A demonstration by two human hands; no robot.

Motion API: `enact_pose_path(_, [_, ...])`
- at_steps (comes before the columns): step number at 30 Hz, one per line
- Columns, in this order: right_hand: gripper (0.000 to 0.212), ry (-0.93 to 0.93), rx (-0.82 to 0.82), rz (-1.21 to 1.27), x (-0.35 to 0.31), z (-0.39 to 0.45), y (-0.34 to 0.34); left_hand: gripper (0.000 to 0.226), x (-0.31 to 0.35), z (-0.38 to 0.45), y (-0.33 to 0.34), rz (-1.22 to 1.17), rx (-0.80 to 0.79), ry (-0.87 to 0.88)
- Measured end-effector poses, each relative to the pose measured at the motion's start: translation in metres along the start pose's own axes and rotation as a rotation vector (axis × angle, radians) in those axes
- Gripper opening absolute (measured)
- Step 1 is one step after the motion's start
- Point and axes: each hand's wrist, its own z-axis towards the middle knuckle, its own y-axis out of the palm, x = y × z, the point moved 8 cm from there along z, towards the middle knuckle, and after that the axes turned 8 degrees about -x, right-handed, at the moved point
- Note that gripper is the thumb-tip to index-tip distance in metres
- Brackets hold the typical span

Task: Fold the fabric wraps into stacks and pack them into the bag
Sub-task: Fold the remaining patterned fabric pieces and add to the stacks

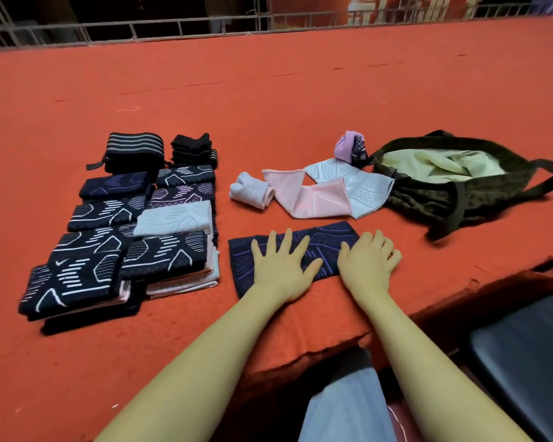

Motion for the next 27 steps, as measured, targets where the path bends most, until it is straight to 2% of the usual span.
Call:
enact_pose_path(5, [0.038, -0.005, -0.005, 0.072, 0.004, 0.003, -0.004, 0.065, -0.001, 0.007, -0.006, 0.033, 0.016, 0.056])
enact_pose_path(9, [0.020, -0.175, 0.140, 0.180, -0.006, -0.007, -0.019, 0.060, -0.001, 0.001, -0.007, 0.017, 0.057, 0.085])
enact_pose_path(11, [0.025, -0.246, 0.203, 0.199, -0.010, -0.014, -0.023, 0.058, 0.000, -0.002, -0.008, 0.007, 0.072, 0.103])
enact_pose_path(13, [0.033, -0.239, 0.244, 0.186, -0.008, -0.017, -0.024, 0.056, 0.000, -0.003, -0.006, 0.010, 0.064, 0.111])
enact_pose_path(17, [0.014, -0.296, 0.327, 0.195, -0.011, -0.023, -0.036, 0.056, 0.000, -0.001, -0.004, 0.044, -0.002, 0.112])
enact_pose_path(21, [0.012, -0.432, 0.366, 0.287, -0.026, -0.031, -0.047, 0.055, -0.007, -0.004, -0.004, 0.014, -0.028, 0.138])
enact_pose_path(24, [0.010, -0.551, 0.294, 0.324, -0.049, -0.037, -0.047, 0.058, -0.022, -0.014, -0.008, 0.079, -0.039, 0.120])
enact_pose_path(27, [0.015, -0.672, 0.124, 0.318, -0.074, -0.038, -0.033, 0.054, -0.038, -0.018, -0.025, 0.224, 0.020, 0.071])
